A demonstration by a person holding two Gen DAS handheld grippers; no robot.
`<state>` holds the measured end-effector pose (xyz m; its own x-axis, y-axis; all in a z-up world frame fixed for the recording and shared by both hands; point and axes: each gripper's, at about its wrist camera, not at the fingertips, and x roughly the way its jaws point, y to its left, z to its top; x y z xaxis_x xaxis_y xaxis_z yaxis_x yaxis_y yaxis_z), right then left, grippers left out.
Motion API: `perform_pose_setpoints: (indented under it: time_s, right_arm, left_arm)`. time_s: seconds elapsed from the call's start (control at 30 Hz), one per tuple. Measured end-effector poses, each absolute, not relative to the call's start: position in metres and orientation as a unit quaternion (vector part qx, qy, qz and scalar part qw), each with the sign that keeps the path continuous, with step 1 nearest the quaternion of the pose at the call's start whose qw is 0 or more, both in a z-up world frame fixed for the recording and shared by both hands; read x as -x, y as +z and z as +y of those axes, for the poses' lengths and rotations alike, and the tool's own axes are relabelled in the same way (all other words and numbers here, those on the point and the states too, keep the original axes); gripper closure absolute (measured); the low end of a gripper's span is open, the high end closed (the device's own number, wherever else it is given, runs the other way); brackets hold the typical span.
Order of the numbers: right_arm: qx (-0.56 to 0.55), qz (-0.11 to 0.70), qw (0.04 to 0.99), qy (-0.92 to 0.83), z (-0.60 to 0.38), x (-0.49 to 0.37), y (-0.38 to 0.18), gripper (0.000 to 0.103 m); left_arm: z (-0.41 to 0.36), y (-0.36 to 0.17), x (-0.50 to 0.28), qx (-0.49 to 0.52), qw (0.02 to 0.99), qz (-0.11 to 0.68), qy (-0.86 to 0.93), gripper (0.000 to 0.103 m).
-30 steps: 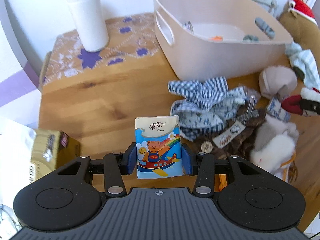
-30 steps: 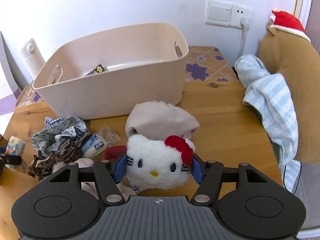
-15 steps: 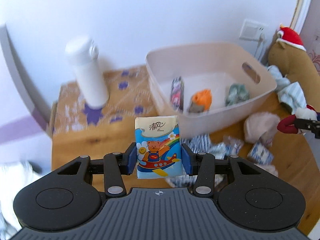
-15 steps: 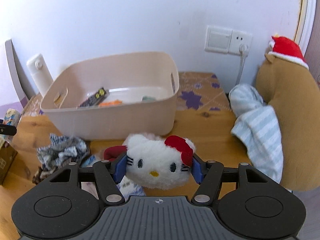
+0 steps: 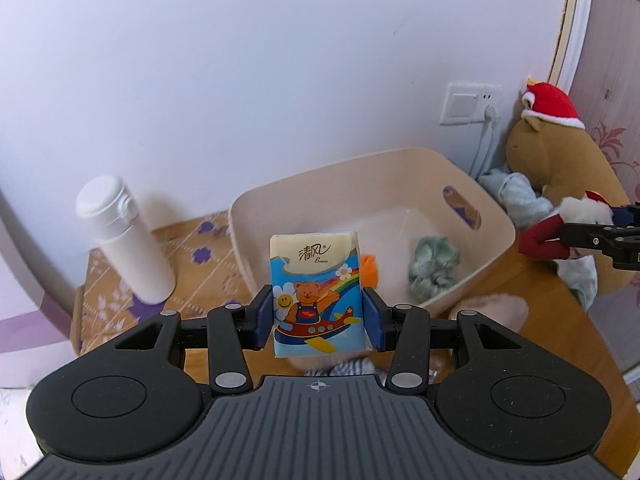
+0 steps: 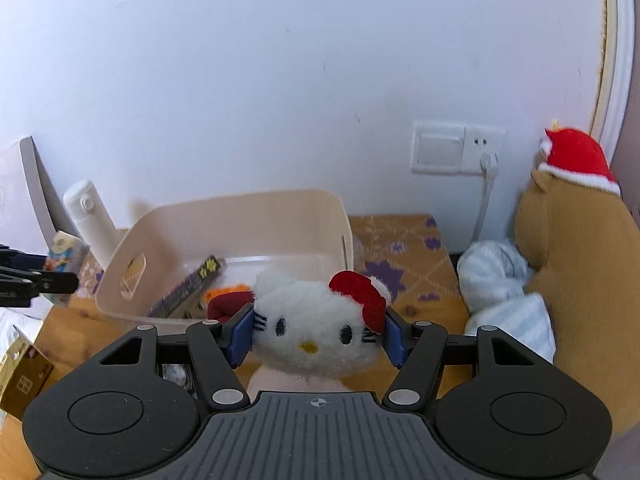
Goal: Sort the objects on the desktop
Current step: 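Lift both items and carry them toward the beige basket, then open the left tool over the basket while the right tool releases the plush inside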
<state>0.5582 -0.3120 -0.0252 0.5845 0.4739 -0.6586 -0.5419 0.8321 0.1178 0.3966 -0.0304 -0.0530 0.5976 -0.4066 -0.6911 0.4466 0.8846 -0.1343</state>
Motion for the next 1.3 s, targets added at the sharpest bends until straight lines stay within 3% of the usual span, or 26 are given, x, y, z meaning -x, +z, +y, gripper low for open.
perform_pose_setpoints:
  time_s: [0.5,1.23,1.3]
  right_arm:
    - [0.069,0.325,0.896,0.295,-0.268,-0.614,-0.009,0.042]
    - [0.13,0.379,0.864,0.304,-0.195,-0.642,-0.082,0.042]
    - [0.141,0.381,0.861,0.306,-0.193,-0.64,-0.084,0.037]
  left_arm:
    - [-0.075,-0.069,-0.462,0.02,0.902,0.404,-0.152,0.057]
    - [-0.096,-0.132,-0.498,-0.011,0.873,0.473,-0.123,0.056]
    - [-0.098,-0.133,-0.498,-0.012,0.871,0.476,-0.125,0.056]
